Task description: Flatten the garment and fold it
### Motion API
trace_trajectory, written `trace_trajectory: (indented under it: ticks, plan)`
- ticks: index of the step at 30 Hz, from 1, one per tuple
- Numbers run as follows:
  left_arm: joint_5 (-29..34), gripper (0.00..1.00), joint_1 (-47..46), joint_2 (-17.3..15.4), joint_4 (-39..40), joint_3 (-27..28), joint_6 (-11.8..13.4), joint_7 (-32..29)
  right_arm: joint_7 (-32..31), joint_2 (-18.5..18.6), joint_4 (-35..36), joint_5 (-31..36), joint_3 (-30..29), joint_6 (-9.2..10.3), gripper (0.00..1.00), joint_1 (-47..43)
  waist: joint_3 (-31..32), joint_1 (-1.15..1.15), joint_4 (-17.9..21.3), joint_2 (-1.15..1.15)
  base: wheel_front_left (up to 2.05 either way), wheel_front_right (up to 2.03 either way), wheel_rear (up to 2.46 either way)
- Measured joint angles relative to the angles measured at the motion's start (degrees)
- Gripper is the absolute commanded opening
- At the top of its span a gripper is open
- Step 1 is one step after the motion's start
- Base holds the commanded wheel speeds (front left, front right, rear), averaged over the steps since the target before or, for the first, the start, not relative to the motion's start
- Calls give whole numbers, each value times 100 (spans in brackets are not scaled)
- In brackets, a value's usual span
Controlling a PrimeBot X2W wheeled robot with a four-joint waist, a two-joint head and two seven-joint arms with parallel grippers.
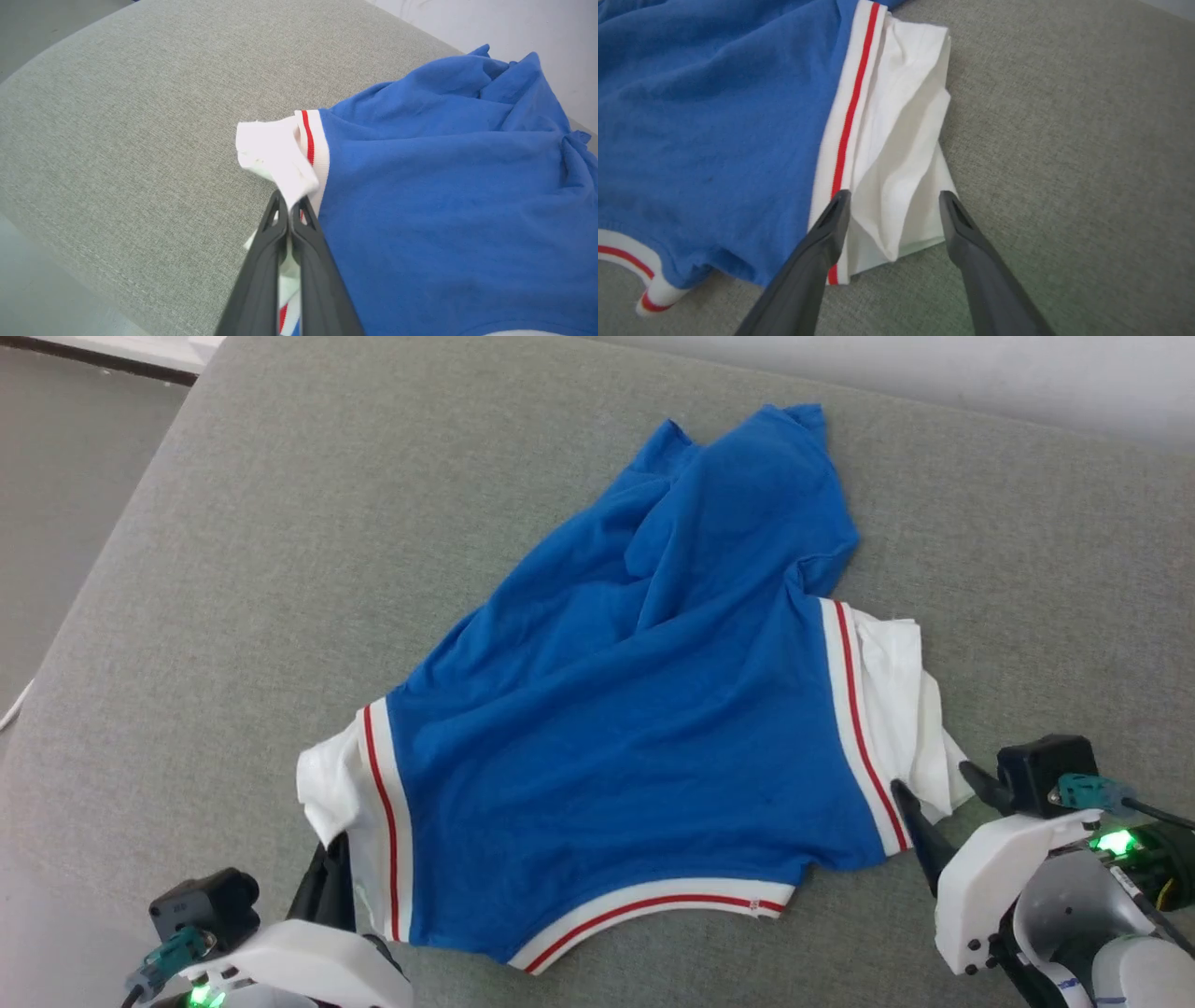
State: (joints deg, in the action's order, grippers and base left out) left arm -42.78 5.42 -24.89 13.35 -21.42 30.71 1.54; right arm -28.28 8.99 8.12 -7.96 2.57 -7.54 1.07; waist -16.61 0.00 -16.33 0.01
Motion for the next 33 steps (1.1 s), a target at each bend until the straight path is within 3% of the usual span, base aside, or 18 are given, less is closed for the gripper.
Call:
trace_trajectory:
  ticks: [10, 11, 13, 22, 29, 33]
  plan:
    - [-1, 0, -114, 46, -70, -101, -42, -45, -137, -1, -366, 89, 159, 0, 99, 107, -29, 0, -78, 0, 0, 0, 0]
    - [-1, 0, -116, 48, -77, -111, -42, -52, -133, -4, -402, 125, 157, 0, 46, 128, -24, 0, -78, 0, 0, 0, 0]
    - [-1, 0, -120, 68, -92, -122, -42, -52, -32, -21, -453, 259, 125, 0, 0, 146, -19, -1, -72, 0, 0, 0, 0]
    - [-59, 0, -132, 132, -123, -93, -75, 23, 632, -263, -516, 359, -445, 0, 0, 222, 129, 0, 48, -1, 0, 0, 0]
    - [-259, 0, -249, 138, 292, 146, -280, 158, 1200, -491, -145, -122, -1049, 0, 0, 405, 445, -1, 223, -1, 0, 0, 0]
    - [-282, 0, -521, -18, 659, 301, -377, 113, 1236, -552, 243, -469, -1180, 0, 0, 611, 679, -1, 360, -1, 0, 0, 0]
